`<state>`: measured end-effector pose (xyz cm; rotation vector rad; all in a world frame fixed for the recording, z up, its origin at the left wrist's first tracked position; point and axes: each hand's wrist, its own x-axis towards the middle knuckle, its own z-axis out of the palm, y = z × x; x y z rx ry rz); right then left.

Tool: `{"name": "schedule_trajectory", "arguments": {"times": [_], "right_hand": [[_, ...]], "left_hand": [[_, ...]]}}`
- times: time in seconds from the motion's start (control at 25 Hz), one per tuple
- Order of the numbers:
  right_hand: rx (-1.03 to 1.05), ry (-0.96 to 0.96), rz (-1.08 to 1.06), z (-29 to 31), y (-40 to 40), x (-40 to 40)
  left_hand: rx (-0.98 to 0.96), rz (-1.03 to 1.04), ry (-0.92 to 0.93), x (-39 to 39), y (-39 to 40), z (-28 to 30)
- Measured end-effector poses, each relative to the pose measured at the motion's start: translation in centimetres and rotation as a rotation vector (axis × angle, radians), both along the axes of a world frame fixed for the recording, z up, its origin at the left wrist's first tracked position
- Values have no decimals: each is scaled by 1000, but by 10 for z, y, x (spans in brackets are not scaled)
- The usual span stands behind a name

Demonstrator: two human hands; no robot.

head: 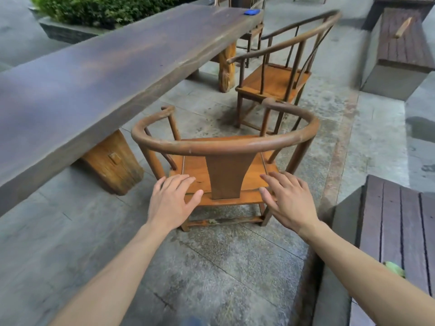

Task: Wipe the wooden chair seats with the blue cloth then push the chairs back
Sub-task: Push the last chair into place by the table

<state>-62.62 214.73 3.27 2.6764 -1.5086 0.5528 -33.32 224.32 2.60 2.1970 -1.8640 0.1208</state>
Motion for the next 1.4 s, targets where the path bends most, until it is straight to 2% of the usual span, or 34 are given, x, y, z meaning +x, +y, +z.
{"name": "schedule_trajectory", "arguments": {"times": [0.2,0.4,0.52,0.6,0.76,1.04,1.28,1.4], "right_hand": [[55,56,12,-171,-67,21],[-10,122,9,-337,-128,35],[9,172,5,-411,-153,51],[-62,163,-17,-441,-166,60],[-232,111,-33,-464,-179,61],[-266,84,-109,-460,-183,78],[-242,45,-142,-462,-178,82],[-302,-41,-154,-469,-178,86]], "left_hand": [[29,-13,-41,17,-64,-168],[112,71,-63,48,-116,-327],[136,86,-121,67,-140,-395],[56,78,-147,75,-151,-423],[-100,48,-175,85,-164,-443],[-142,-7,-276,87,-167,-445],[-252,-14,-223,89,-167,-449],[-273,-30,-192,94,-170,-452]]}}
